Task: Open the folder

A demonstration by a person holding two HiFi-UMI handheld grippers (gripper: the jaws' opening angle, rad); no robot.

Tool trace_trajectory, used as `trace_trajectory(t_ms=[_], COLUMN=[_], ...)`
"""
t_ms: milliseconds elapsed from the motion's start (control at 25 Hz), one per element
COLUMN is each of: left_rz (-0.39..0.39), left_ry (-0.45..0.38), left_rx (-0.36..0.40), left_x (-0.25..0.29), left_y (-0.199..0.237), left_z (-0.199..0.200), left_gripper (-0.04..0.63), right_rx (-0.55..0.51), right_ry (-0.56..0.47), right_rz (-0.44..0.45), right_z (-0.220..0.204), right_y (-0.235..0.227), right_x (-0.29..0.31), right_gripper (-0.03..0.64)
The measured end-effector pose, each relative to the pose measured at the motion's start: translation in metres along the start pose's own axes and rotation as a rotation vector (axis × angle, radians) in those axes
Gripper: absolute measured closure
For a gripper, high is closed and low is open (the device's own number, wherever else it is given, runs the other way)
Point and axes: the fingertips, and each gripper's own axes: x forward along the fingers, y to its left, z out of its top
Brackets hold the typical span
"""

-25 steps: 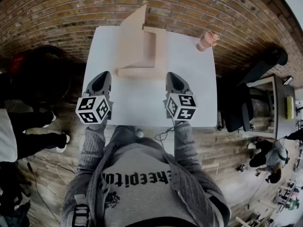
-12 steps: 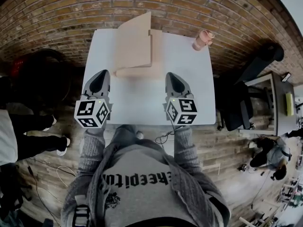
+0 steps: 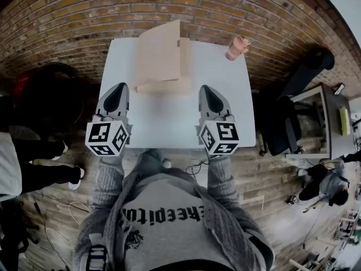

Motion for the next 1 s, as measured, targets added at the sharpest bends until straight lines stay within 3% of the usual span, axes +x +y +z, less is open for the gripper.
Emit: trace_trajectory(t_ms=[1000], left_rz=[0.008], left_ry=[-0.1], left_rx=[0.078], left_x=[-0.024], left_y=[-0.025], left_z=[0.041], left_gripper=[0.583], right_rx=[-0.058], right_ry=[-0.186], right_rz=[-0.029], right_z=[0.056], right_y=[0.0], right_x=[-0.05], right_gripper=[0.615])
